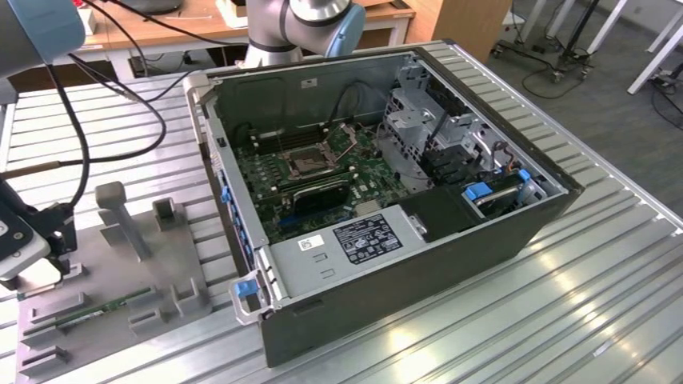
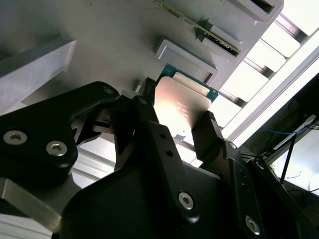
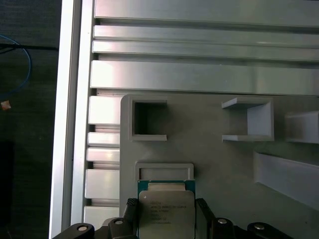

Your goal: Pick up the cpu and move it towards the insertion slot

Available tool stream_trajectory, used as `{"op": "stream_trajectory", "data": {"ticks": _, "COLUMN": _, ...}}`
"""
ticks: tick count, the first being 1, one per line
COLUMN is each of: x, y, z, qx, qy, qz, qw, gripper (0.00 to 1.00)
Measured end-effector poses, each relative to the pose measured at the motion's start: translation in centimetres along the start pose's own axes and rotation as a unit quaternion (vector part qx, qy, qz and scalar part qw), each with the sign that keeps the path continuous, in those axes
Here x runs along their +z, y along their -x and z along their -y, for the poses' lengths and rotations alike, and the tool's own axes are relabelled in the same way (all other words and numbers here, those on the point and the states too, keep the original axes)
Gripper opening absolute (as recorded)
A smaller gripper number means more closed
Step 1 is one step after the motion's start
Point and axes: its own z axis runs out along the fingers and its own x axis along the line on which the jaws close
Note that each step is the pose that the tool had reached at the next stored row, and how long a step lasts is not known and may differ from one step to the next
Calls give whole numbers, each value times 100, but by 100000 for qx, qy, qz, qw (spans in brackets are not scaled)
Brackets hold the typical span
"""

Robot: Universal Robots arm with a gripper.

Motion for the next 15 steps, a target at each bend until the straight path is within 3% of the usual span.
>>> {"op": "stream_trajectory", "data": {"ticks": 9, "x": -10, "y": 0, "z": 0, "qx": 1, "qy": 0, "qz": 2, "qw": 100000, "gripper": 54}}
{"op": "stream_trajectory", "data": {"ticks": 11, "x": -55, "y": 0, "z": -2, "qx": 3, "qy": -2, "qz": 1, "qw": 100000, "gripper": 54}}
{"op": "stream_trajectory", "data": {"ticks": 15, "x": -56, "y": 0, "z": -2, "qx": 4, "qy": 1, "qz": 2, "qw": 100000, "gripper": 54}}
